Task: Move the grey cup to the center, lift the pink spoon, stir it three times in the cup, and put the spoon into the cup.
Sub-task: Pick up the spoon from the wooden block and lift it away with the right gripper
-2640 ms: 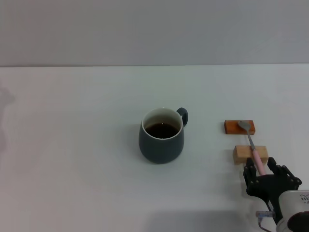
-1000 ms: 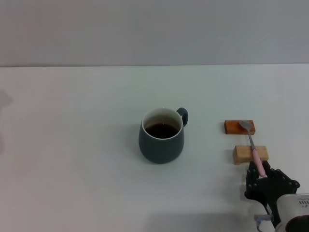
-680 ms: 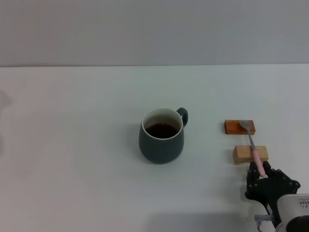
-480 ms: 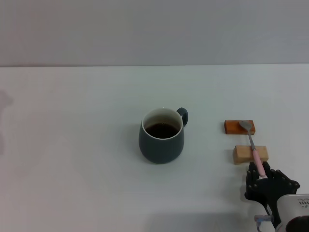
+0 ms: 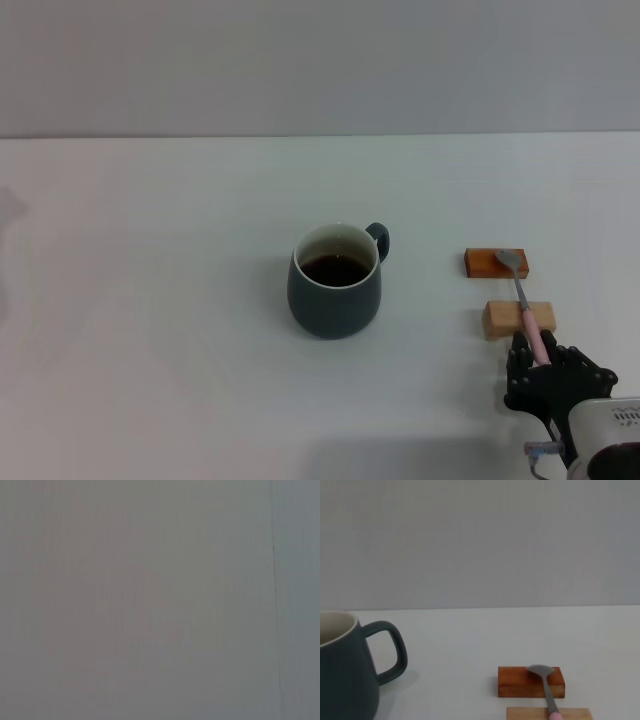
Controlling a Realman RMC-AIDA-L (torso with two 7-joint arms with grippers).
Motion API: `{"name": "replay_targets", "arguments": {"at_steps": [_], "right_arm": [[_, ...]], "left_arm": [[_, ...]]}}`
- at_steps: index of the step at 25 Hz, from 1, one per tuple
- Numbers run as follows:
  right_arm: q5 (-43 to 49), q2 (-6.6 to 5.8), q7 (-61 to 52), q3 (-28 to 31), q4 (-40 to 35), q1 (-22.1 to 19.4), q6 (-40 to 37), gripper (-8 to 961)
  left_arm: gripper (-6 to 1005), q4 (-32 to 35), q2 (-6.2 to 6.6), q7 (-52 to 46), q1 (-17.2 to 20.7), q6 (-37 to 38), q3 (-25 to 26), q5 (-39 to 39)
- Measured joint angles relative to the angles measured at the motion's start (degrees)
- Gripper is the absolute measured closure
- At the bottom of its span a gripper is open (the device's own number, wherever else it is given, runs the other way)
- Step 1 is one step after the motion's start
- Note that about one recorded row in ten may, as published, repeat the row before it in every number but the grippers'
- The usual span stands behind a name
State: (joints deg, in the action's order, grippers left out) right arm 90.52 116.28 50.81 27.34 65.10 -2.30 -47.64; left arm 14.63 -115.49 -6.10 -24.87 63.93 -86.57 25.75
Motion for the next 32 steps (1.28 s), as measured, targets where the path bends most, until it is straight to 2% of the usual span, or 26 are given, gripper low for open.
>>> {"name": "replay_targets", "arguments": {"at_steps": [15,20,32], "right_arm": [[0.0,0.00,0.7,0.6,0.3,0.1,0.8,749],[0.0,0.00,0.8,0.6,0.4,0.1,0.8,794],[0.0,0.18,1.3,0.6,0.4,0.2,0.8,793]], "left_arm": [[1000,0.0,0.12,0.0,0.0,0.1,0.0,0.2],[1000,0.0,0.19,0.0,0.0,0.1,0.0,0.1],[1000,-0.1,0.18,-0.1,0.0,0.1,0.0,0.0]]}}
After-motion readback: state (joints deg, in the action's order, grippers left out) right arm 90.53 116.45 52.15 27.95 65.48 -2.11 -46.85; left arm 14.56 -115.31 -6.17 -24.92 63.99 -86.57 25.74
